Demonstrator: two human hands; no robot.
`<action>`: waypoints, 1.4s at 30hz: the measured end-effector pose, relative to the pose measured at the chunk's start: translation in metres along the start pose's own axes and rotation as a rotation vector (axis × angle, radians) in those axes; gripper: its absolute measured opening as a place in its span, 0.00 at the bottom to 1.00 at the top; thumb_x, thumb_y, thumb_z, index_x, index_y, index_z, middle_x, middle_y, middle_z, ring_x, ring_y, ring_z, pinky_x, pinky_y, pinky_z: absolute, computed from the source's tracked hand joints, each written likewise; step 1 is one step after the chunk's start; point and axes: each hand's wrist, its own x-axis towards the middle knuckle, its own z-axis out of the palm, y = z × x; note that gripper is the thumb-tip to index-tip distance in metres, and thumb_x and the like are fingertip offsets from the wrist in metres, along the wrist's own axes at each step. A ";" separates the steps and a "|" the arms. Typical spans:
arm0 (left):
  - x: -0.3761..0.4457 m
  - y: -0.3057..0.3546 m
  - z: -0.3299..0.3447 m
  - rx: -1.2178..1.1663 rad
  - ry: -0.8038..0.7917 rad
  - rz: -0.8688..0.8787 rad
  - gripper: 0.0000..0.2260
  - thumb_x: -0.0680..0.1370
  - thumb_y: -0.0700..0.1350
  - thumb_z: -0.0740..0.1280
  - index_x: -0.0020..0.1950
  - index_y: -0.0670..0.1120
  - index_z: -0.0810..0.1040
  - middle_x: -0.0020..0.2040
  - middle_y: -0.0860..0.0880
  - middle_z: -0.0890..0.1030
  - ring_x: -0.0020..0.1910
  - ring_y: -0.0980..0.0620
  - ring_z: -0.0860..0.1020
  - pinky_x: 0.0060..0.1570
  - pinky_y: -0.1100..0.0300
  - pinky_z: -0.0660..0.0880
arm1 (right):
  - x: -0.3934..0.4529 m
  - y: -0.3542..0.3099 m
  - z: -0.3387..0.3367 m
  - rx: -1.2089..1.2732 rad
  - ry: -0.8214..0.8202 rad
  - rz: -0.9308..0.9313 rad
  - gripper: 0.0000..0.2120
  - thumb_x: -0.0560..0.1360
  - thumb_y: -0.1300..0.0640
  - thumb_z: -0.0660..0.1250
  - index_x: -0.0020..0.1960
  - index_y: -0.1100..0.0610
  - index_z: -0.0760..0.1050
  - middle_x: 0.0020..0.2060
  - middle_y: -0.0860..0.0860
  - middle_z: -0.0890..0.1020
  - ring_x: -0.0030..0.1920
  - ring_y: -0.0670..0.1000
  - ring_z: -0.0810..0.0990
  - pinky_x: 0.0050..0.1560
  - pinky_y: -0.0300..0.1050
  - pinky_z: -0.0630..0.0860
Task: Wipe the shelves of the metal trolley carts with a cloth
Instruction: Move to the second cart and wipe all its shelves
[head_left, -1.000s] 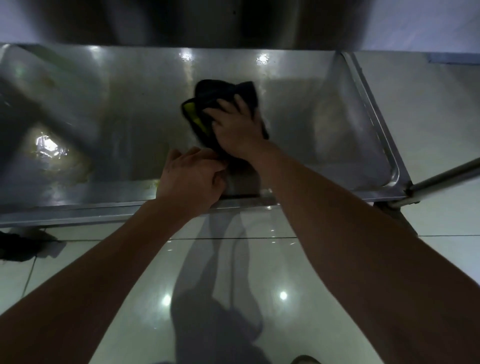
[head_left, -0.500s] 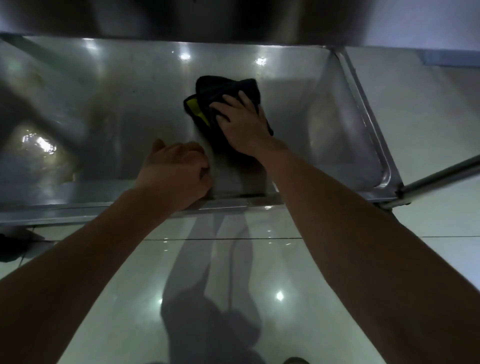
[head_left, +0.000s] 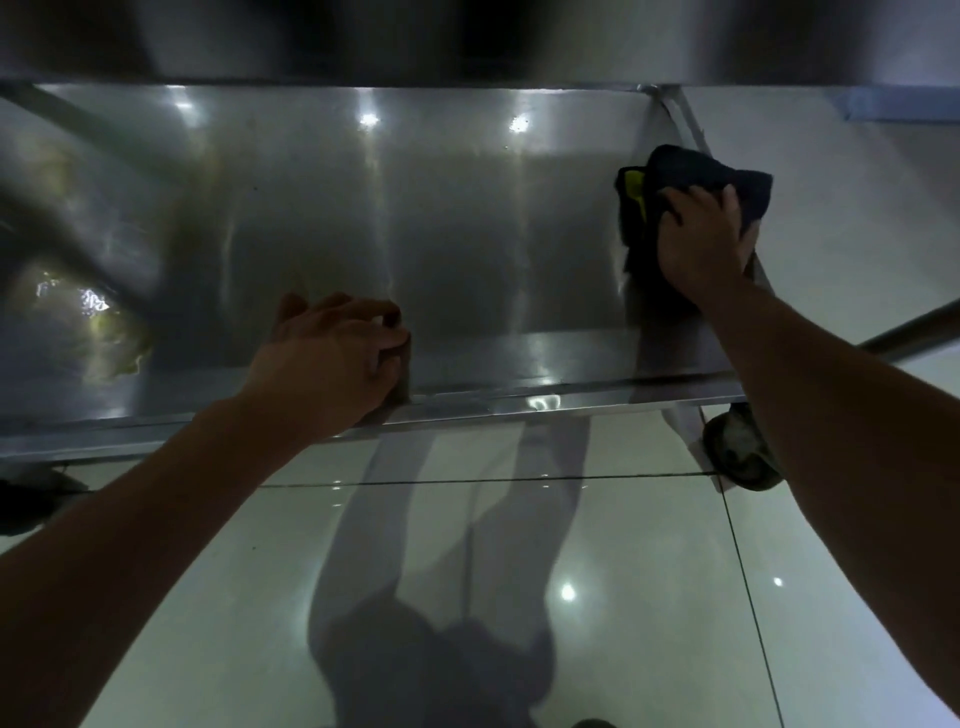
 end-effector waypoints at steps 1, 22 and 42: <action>0.000 -0.003 0.000 -0.031 -0.032 0.000 0.12 0.75 0.55 0.64 0.54 0.56 0.84 0.62 0.56 0.81 0.59 0.49 0.80 0.57 0.50 0.71 | 0.000 -0.006 0.002 0.014 0.002 -0.014 0.23 0.82 0.50 0.50 0.76 0.48 0.65 0.77 0.54 0.63 0.79 0.59 0.54 0.74 0.72 0.47; -0.001 -0.007 0.012 -0.141 -0.014 -0.031 0.17 0.72 0.55 0.61 0.56 0.57 0.83 0.63 0.56 0.80 0.61 0.49 0.77 0.56 0.49 0.68 | -0.053 -0.232 0.069 0.258 -0.166 -0.552 0.20 0.82 0.45 0.53 0.73 0.41 0.69 0.77 0.44 0.64 0.80 0.52 0.50 0.76 0.65 0.44; -0.049 -0.007 -0.037 -0.032 -0.175 -0.139 0.16 0.80 0.56 0.58 0.63 0.52 0.77 0.65 0.51 0.78 0.65 0.47 0.74 0.58 0.48 0.68 | -0.102 -0.118 0.035 0.136 -0.075 -0.261 0.20 0.83 0.48 0.53 0.75 0.46 0.66 0.78 0.51 0.62 0.80 0.57 0.49 0.75 0.69 0.46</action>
